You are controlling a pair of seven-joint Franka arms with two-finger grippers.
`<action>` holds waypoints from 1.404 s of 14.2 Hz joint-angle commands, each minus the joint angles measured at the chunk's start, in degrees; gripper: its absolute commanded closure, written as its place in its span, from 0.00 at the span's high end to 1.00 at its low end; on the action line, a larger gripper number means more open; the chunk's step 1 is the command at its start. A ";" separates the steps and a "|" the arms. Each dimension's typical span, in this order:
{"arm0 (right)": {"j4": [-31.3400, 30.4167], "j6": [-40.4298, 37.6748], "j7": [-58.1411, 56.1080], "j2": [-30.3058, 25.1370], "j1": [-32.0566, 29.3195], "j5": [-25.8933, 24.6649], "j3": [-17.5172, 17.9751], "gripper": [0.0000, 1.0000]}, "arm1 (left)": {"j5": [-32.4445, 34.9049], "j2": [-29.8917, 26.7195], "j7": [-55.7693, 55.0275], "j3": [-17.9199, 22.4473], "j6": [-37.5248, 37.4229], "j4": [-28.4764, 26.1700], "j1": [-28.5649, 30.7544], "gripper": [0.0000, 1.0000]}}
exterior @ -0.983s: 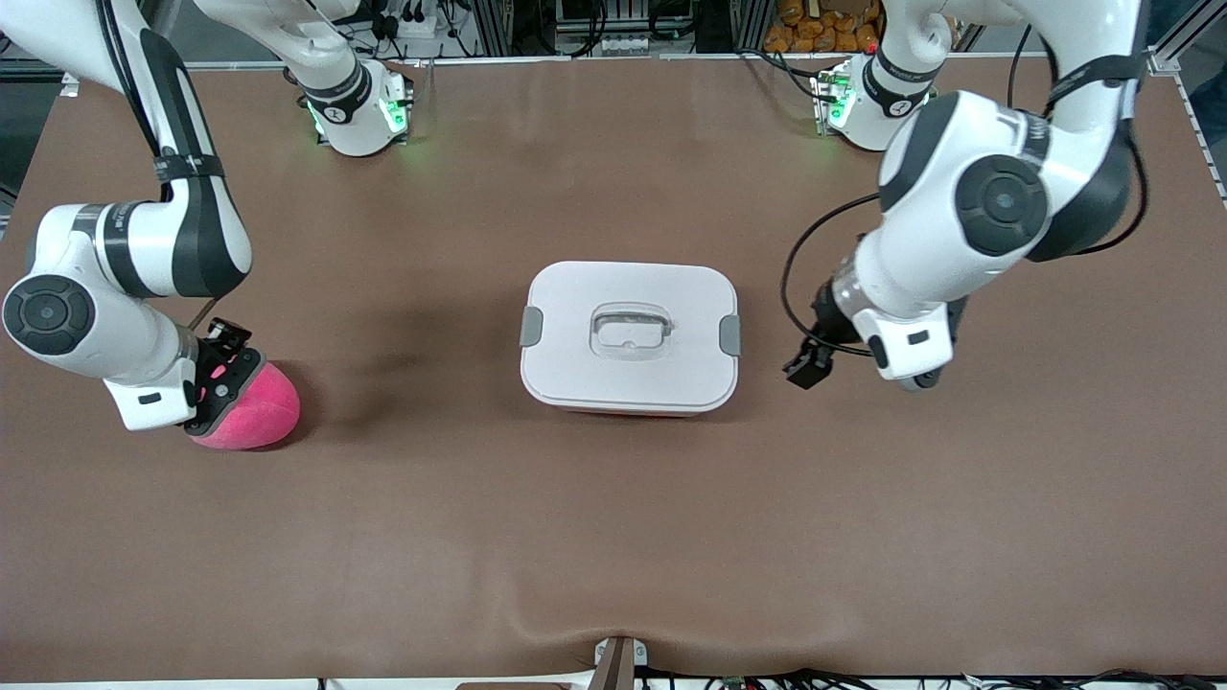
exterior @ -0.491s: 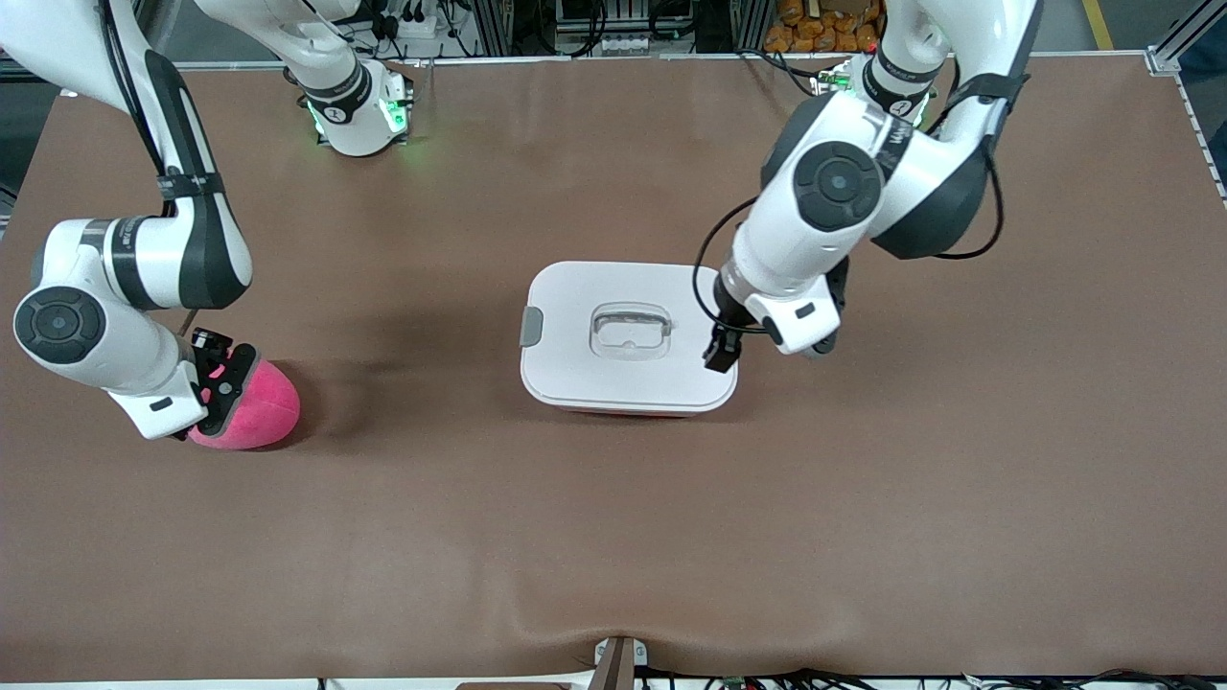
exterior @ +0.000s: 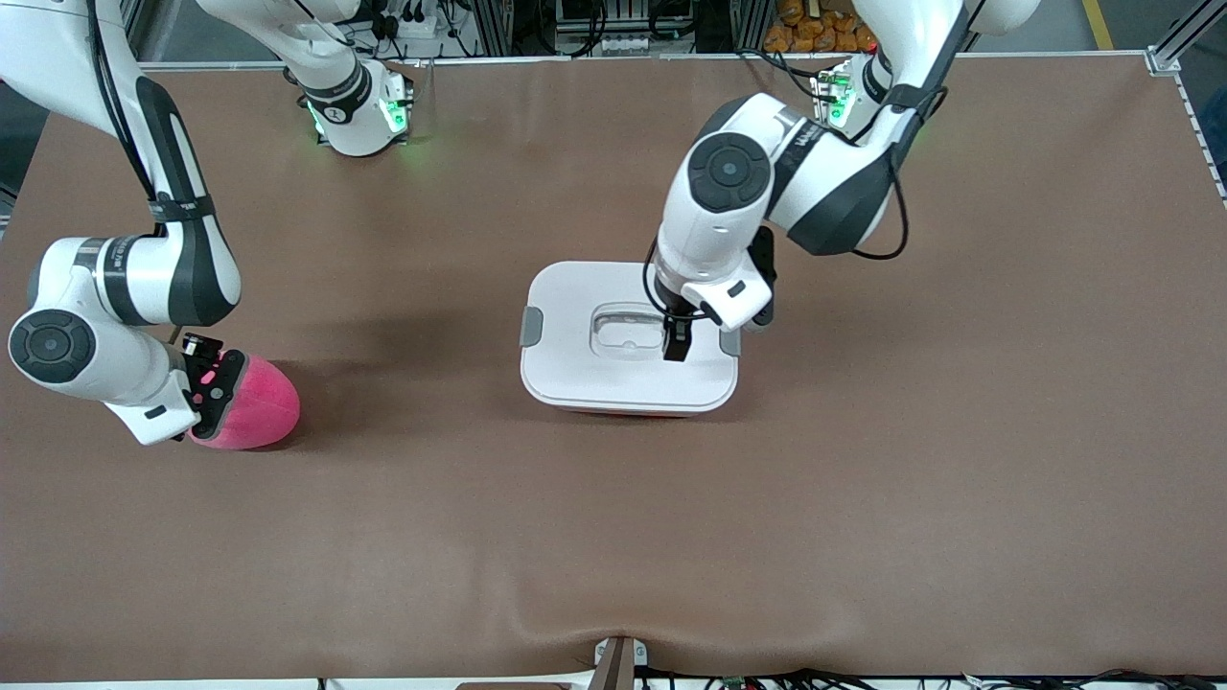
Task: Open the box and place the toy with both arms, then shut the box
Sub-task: 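Reach the left gripper to the lid handle while the right gripper reaches the toy, then grasp the lid handle with the left gripper while the right gripper grasps the toy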
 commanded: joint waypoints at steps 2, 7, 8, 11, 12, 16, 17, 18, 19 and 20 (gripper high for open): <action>0.79 1.19 -3.99 0.85 -1.35 -0.56 0.87 0.56 | 1.48 2.77 -6.16 0.77 1.89 1.43 -2.63 1.00; 1.05 1.37 -7.59 0.85 -1.35 2.16 0.87 0.00 | 3.58 5.15 -7.40 0.69 4.53 1.43 -4.56 1.00; 1.40 1.37 -7.94 0.85 -1.26 2.86 0.87 0.00 | 3.67 5.24 -7.23 0.69 4.53 1.43 -4.65 1.00; 2.72 1.20 -8.48 0.85 -1.17 3.57 0.87 0.00 | 4.11 5.94 -6.87 0.60 4.62 1.26 -5.09 1.00; 3.33 1.11 -8.48 0.77 -1.17 3.57 0.87 0.00 | 4.03 6.29 -7.05 0.69 4.62 1.26 -5.88 1.00; 7.45 0.67 -10.40 0.76 -1.08 5.23 1.05 0.00 | 3.76 7.87 -7.57 0.69 5.94 1.26 -7.02 1.00; 8.51 0.49 -10.50 0.76 -1.26 7.24 1.05 0.00 | 3.76 7.87 -7.84 0.69 6.02 1.17 -7.11 1.00; 9.39 0.49 -10.50 0.59 -1.17 9.09 0.96 0.00 | 3.76 7.87 -8.80 0.69 6.11 1.17 -7.03 1.00; 10.45 0.41 -10.41 0.59 -1.08 9.81 0.96 0.00 | 3.85 7.79 -9.07 0.69 6.11 1.17 -6.85 1.00; 11.76 0.32 -10.41 0.59 -0.91 9.99 1.04 0.00 | 3.85 7.79 -9.16 0.69 6.11 1.08 -6.85 1.00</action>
